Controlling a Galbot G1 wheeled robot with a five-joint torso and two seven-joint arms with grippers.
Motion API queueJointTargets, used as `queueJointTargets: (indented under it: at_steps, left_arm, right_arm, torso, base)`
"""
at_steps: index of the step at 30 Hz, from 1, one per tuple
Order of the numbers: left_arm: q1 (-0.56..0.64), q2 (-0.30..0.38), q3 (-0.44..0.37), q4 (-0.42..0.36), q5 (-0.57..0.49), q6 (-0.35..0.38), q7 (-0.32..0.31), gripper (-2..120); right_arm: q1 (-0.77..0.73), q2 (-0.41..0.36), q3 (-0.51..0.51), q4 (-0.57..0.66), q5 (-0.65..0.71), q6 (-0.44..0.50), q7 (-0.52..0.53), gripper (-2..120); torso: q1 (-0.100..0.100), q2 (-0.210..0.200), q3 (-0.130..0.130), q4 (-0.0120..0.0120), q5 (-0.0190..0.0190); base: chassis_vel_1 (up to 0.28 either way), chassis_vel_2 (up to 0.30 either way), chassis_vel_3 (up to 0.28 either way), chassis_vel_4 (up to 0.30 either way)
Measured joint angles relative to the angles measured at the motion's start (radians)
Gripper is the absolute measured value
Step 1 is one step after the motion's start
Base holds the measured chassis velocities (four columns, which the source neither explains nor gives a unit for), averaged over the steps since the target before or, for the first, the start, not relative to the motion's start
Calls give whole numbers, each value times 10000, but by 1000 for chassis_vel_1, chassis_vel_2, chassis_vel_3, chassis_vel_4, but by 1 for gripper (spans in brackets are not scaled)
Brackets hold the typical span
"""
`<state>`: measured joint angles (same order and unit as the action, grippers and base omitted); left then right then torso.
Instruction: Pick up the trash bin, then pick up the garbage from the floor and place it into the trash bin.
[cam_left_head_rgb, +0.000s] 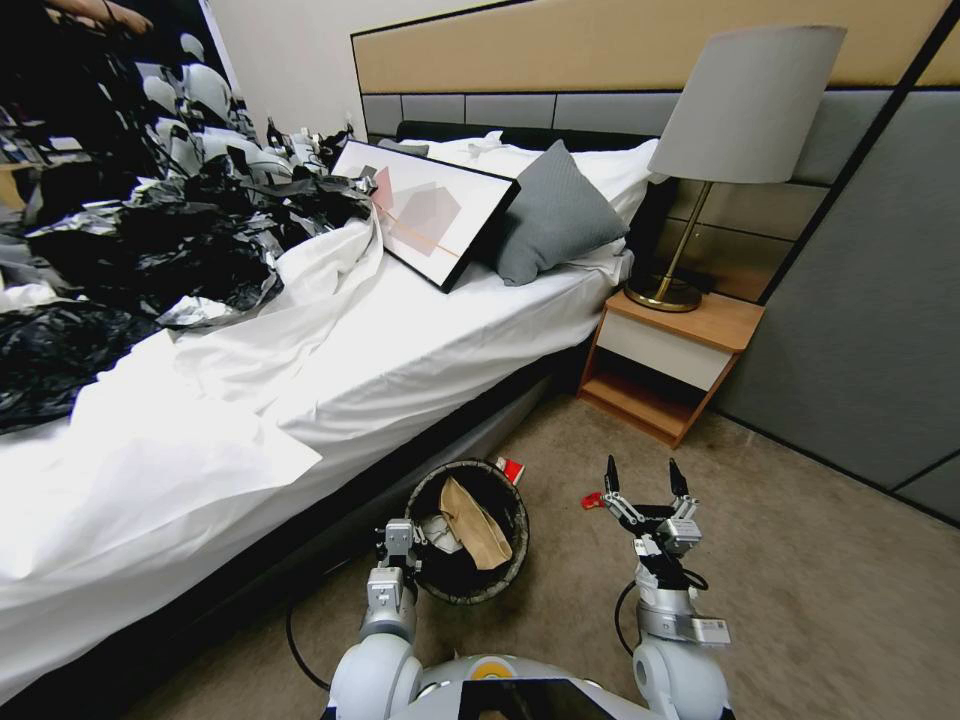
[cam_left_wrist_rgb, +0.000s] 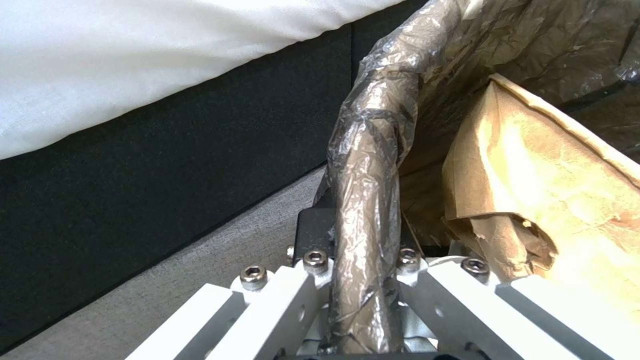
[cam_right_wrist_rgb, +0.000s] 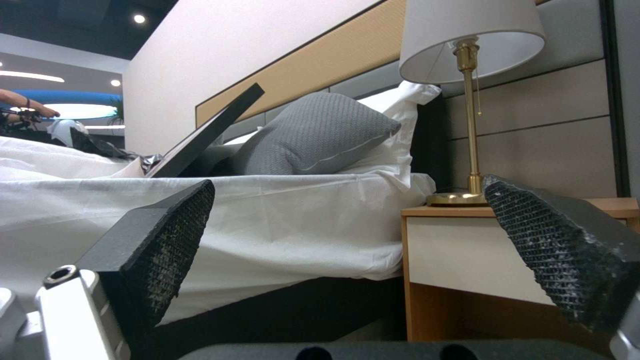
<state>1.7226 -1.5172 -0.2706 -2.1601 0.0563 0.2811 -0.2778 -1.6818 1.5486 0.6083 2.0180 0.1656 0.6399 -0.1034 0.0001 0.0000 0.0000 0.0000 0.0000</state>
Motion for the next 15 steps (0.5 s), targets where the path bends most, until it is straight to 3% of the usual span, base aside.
queueJointTargets:
  at_steps: [15]
  left_arm:
    - [12, 10, 15, 39, 10, -3, 3, 1]
  right_arm:
    - [642, -261, 12, -75, -254, -179, 8, 100]
  torso:
    - [0, 1, 0, -1, 0]
  base:
    - [0, 0, 0, 0]
